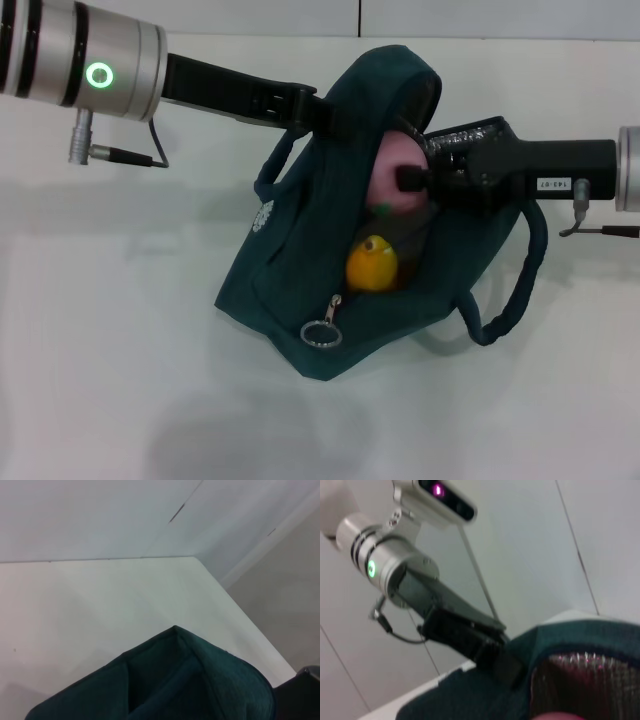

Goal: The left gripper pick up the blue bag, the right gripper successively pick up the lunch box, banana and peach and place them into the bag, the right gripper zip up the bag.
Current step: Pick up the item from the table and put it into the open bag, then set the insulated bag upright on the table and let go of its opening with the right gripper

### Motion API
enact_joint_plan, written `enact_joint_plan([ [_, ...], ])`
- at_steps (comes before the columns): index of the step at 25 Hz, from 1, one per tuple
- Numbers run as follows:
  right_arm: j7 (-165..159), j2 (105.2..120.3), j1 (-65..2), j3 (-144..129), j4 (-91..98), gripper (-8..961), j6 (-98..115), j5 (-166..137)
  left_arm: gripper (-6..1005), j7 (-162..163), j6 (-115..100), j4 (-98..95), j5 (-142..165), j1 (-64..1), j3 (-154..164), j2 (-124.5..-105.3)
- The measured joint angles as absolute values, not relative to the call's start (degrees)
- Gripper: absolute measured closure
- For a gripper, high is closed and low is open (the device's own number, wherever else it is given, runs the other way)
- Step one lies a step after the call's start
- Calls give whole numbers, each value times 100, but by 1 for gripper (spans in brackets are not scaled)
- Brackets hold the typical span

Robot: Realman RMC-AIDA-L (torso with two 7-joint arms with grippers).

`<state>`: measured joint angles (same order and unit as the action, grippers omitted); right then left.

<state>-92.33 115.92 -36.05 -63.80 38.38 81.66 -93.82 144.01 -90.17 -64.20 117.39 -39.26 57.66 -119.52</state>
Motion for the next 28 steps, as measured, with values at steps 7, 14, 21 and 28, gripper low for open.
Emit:
enact_joint_plan([
  [7, -9290, 11563, -3586, -6367, 3800, 639, 8033, -9313, 966, 14381, -9018, -6334, 11728, -3931, 5766, -11954],
  [14, -9100, 11559, -3356, -6327, 3870, 428, 8243, -8914, 966, 14379, -9017, -6334, 11728, -3938, 5766, -11954],
  [21, -8265, 11531, -2534, -5847, 3985, 296, 9149, -7929, 966, 14366, -9017, -6311, 11728, -3925, 5759, -11953],
  [28, -7598, 11485, -1770, -5206, 3770, 79, 8952, -7922, 966, 14344, -9017, -6284, 11745, -3919, 5737, -11952],
])
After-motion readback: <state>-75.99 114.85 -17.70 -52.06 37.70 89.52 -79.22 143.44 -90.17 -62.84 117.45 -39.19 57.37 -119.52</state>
